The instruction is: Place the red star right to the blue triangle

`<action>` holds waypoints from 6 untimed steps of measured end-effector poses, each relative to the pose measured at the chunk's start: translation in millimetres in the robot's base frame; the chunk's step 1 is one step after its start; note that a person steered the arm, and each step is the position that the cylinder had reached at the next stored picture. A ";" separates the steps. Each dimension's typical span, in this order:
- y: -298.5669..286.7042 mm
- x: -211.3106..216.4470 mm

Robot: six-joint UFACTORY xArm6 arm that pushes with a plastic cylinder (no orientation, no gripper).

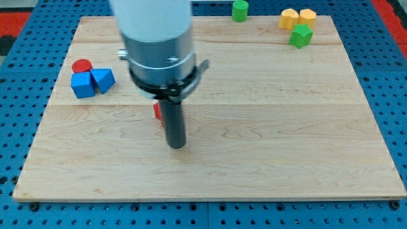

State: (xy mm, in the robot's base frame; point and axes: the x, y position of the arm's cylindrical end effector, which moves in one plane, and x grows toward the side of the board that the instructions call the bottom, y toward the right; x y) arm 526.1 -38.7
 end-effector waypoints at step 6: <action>-51.6 -98.6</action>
